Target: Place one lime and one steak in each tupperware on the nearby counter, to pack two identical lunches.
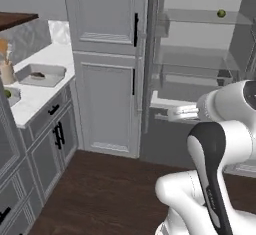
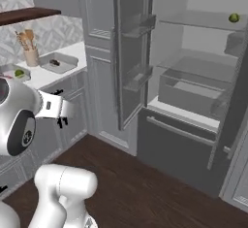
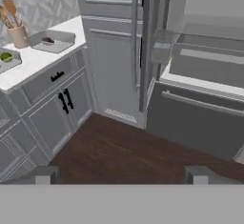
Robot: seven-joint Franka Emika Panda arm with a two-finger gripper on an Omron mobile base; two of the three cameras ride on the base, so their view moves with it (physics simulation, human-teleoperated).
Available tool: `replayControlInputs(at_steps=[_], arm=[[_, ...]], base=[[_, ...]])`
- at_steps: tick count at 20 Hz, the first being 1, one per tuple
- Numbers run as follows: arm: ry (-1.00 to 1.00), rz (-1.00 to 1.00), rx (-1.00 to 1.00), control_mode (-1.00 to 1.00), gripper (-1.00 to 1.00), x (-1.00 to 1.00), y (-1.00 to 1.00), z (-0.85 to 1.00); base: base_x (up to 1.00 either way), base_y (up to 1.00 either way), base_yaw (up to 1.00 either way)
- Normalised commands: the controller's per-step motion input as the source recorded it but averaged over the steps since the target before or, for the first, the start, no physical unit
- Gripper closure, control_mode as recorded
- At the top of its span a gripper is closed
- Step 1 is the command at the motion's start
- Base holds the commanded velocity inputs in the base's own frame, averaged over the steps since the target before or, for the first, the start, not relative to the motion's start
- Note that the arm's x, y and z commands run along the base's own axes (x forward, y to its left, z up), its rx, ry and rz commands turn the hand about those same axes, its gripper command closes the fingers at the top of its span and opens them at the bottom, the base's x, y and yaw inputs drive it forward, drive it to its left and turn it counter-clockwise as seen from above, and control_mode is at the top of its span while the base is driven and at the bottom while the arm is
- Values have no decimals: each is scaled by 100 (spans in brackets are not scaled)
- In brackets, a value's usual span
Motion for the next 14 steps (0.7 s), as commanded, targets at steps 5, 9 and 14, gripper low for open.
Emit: replayControlInputs(at_steps=[5, 9, 14], arm=[[0, 0, 0, 100, -100, 0, 0, 0], [0, 0, 0, 100, -100, 0, 0, 0], [0, 0, 0, 100, -100, 0, 0, 0]], base=[[1, -57, -50], [22, -28, -43], [69, 3, -36]])
